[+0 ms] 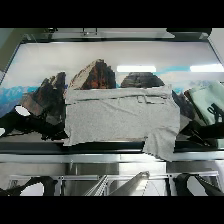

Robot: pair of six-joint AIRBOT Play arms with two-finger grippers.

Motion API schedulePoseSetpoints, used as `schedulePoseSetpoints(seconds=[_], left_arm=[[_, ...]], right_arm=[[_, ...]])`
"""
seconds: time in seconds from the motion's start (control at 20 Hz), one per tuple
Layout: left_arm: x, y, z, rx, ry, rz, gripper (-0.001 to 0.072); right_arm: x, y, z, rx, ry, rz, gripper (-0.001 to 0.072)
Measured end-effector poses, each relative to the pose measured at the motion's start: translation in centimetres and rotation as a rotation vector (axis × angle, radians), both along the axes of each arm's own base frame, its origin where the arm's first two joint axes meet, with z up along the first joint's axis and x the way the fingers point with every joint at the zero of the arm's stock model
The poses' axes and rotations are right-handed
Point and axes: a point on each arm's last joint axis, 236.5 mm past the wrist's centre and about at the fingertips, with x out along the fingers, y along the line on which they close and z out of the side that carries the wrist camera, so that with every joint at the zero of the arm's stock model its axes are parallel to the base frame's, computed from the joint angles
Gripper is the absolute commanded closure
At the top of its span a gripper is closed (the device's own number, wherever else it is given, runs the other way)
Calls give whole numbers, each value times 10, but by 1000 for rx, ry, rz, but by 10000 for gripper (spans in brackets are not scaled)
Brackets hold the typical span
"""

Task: Fold the shirts.

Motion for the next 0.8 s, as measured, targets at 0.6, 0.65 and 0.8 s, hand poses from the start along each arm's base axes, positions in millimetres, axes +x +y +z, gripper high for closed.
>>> schedulePoseSetpoints(seconds=[0.6, 0.65, 0.8], left_arm=[[-1, 1, 0, -2, -11, -26, 687], [-1, 1, 0, -2, -11, -26, 687], [-1, 1, 0, -2, -12, -27, 687]], right_arm=[[9, 27, -56, 190, 25, 101, 393], [11, 31, -57, 212, 16, 112, 393], [17, 39, -55, 253, -26, 137, 434]])
